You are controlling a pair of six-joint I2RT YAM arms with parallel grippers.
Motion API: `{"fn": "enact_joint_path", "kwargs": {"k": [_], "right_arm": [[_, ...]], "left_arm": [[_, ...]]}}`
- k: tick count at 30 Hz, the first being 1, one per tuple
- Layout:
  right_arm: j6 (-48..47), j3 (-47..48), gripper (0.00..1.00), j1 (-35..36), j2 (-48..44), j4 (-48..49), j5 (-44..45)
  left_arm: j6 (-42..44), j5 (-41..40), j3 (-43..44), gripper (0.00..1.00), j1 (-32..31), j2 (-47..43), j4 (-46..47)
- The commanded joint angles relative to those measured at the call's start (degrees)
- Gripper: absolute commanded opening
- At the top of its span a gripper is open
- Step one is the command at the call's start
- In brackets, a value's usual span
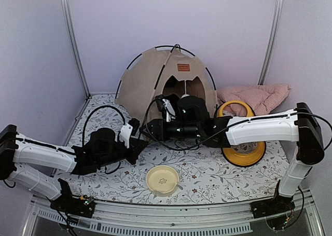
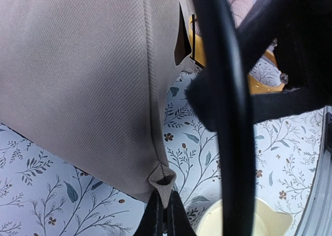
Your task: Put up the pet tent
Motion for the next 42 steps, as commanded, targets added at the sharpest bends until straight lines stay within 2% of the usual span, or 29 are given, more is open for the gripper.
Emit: {"fn": "enact_joint_path", "kwargs": {"k": [1,4,10,12,13,17,27,42], "right_arm": [[-0.71,4.04,0.44,0.12,2.79,1.64,-1.37],[-0.65,5.05,0.4,0.12,3.68,1.48,-1.27],[-0.31,5.2,0.23,0.07,4.23,1.18,-1.27],[-0.16,5.19,0.2,0.03,4.27,0.81,-1.03],[-0.09,5.27,0.13,-0.09,4.28,0.79,-1.06],[0.72,5.61,0.0,-1.99,4.14,0.86,-2.53],[1.62,8.43,0.0,-7.54,1.76,1.55,-6.39],[-1.01,10.92,0.0,-13.8,0.8,0.21,-5.15]], "left_arm": [[0.02,1.39,1.36,0.0,0.47,-0.48,-0.41],[0.1,1.48,1.35,0.0,0.47,-0.8,-0.65],[0.46,1.39,1.35,0.0,0.47,-1.14,-0.46],[0.54,1.67,1.36,0.0,0.47,-1.2,-0.2],[0.73,1.88,1.29,0.0,0.44,-1.25,0.04],[1.47,2.46,0.88,0.0,0.47,-1.6,0.81],[3.74,3.16,0.98,0.0,0.47,-3.03,0.94],[5.64,3.49,2.01,0.0,0.38,-3.58,1.54]]}}
